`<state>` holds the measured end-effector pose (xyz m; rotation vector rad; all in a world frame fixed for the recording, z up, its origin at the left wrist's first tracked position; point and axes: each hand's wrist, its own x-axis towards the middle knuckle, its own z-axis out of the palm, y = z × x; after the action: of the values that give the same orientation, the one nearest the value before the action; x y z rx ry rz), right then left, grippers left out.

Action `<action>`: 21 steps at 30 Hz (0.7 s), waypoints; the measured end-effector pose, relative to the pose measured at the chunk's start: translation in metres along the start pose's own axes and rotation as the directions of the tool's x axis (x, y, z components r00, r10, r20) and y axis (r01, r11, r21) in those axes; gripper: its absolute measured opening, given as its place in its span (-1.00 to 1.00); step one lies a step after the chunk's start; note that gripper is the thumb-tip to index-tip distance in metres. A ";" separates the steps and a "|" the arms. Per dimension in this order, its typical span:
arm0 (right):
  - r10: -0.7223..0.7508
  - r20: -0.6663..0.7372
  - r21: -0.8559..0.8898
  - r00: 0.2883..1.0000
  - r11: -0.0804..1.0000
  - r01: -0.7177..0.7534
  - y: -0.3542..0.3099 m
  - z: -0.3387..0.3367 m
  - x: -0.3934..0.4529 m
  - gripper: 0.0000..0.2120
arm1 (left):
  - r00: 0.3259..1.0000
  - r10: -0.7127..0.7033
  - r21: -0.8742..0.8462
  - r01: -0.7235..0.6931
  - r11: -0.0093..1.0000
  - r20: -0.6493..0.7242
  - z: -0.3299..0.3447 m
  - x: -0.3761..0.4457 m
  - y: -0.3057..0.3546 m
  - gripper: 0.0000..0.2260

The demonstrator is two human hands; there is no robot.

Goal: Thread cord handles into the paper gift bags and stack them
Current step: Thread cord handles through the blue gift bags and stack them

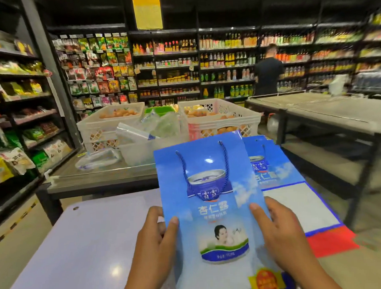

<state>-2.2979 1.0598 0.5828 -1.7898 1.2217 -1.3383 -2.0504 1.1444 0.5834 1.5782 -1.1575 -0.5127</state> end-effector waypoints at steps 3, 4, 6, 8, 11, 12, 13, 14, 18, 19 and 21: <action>-0.036 -0.140 -0.234 0.990 0.972 0.002 0.018 -0.037 0.043 -0.71 | 0.993 0.086 -0.009 -0.086 0.996 0.079 0.046 0.040 0.024 -0.92; -0.037 -0.182 -0.300 0.982 0.954 -0.019 0.027 -0.049 0.060 -0.70 | 0.988 0.121 0.001 -0.122 0.993 0.093 0.063 0.055 0.032 -0.91; -0.035 -0.249 -0.396 0.968 0.916 -0.069 0.043 -0.070 0.093 -0.73 | 0.980 0.175 0.036 -0.180 0.983 0.097 0.098 0.086 0.047 -0.87; -0.008 -0.270 -0.496 0.963 0.858 -0.132 0.060 -0.085 0.121 -0.72 | 0.971 0.214 0.115 -0.226 0.967 0.109 0.133 0.113 0.059 -0.82; 0.036 -0.217 -0.671 0.975 0.720 -0.176 0.088 -0.093 0.152 -0.65 | 0.967 0.193 0.289 -0.235 0.928 0.168 0.179 0.147 0.055 -0.75; 0.053 -0.172 -0.734 0.984 0.659 -0.164 0.097 -0.091 0.158 -0.63 | 0.966 0.170 0.356 -0.231 0.906 0.194 0.190 0.154 0.049 -0.72; 0.084 -0.126 -0.789 0.988 0.596 -0.151 0.107 -0.089 0.162 -0.60 | 0.966 0.145 0.417 -0.226 0.880 0.215 0.198 0.158 0.044 -0.70; 0.123 -0.092 -0.831 0.988 0.537 -0.144 0.116 -0.087 0.165 -0.58 | 0.966 0.133 0.469 -0.225 0.854 0.220 0.203 0.160 0.040 -0.68; 0.003 -0.037 -0.858 0.999 0.513 -0.034 0.137 -0.080 0.169 -0.56 | 0.884 0.433 0.648 -0.435 0.625 0.176 0.211 0.159 0.036 -0.63; -0.042 0.014 -0.836 0.999 0.548 0.035 0.136 -0.077 0.169 -0.52 | 0.826 0.523 0.655 -0.516 0.552 0.210 0.213 0.158 0.038 -0.57; -0.068 0.167 -0.796 0.984 0.580 0.175 0.136 -0.068 0.170 -0.42 | 0.722 0.598 0.613 -0.658 0.436 0.349 0.224 0.158 0.036 -0.47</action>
<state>-2.3930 0.8543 0.5575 -2.5669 1.8563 -0.7087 -2.1751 0.8981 0.5749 1.5529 -2.0563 0.4684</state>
